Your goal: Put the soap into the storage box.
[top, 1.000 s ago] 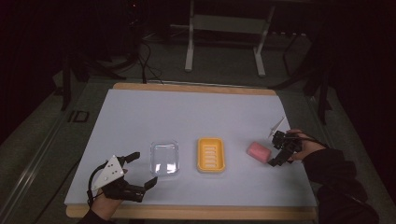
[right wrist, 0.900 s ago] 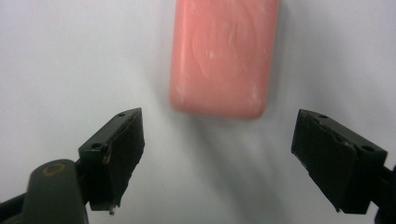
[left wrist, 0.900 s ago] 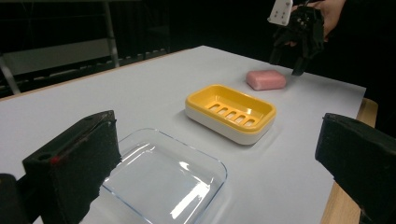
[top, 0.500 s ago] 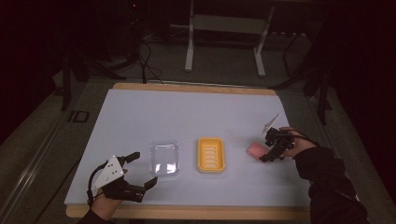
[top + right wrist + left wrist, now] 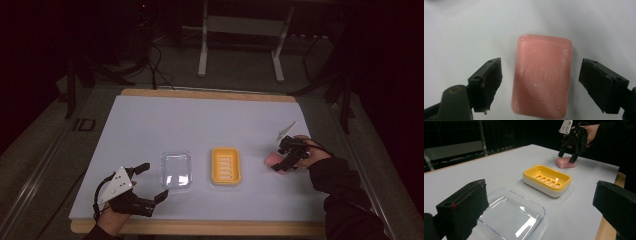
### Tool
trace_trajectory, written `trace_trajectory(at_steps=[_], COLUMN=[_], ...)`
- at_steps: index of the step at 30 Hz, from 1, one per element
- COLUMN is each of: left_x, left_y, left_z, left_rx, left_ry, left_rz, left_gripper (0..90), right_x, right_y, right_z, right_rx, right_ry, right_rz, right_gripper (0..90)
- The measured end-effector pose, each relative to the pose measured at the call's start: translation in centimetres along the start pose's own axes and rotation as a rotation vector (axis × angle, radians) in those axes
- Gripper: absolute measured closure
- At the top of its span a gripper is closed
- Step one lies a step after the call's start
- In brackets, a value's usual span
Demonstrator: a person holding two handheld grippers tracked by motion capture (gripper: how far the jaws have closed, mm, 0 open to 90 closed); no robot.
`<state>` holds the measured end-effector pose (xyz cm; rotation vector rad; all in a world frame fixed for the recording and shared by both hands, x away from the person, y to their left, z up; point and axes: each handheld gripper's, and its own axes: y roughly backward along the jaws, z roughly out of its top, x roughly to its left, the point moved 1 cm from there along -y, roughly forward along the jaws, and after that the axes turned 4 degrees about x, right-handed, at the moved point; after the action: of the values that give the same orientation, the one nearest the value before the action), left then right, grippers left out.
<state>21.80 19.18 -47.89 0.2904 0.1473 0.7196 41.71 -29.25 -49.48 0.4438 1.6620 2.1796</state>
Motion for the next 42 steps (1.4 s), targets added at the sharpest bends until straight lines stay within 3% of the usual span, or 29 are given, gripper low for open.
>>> trace_trajectory(at_steps=[9, 14, 20, 24, 26, 29, 34, 37, 42], left_x=[0.0, 0.0, 0.0, 0.0, 0.0, 0.0, 0.0, 0.0, 0.0], left_y=[0.0, 0.0, 0.0, -0.1, -0.1, -0.1, 0.0, 0.0, 0.0], left_z=[0.0, 0.0, 0.0, 0.0, 0.0, 0.0, 0.0, 0.0, 0.0], left_rx=[0.001, 0.002, 0.002, 0.002, 0.002, 0.002, 0.002, 0.003, 0.001], left_ry=[0.0, -0.001, -0.001, -0.001, -0.002, -0.001, -0.002, -0.002, 0.001], left_rz=[-0.001, -0.002, -0.003, -0.006, -0.006, -0.005, -0.006, -0.006, -0.005], left_gripper=[0.2, 0.2, 0.1, 0.2, 0.2, 0.2, 0.2, 0.1, 0.2], right_x=[-0.1, -0.1, -0.1, 0.0, -0.1, -0.2, 0.2, 0.4, 1.2], right_y=[-1.0, -1.5, -1.7, -1.6, -1.6, -1.5, -1.5, -1.5, -1.5], right_z=[0.0, 0.0, 0.0, 0.1, 0.2, 0.4, 0.6, 0.6, 0.6], right_rx=[0.04, 0.048, 0.051, 0.061, 0.061, 0.068, 0.079, 0.07, 0.088], right_ry=[0.002, 0.001, -0.005, -0.016, -0.045, -0.137, -0.206, -0.273, -0.335], right_rz=[-0.018, -0.006, -0.012, -0.016, -0.011, 0.004, -0.017, -0.025, -0.086], right_gripper=[22.7, 24.2, 35.1, 36.8, 37.1, 37.2, 37.2, 37.2, 37.2])
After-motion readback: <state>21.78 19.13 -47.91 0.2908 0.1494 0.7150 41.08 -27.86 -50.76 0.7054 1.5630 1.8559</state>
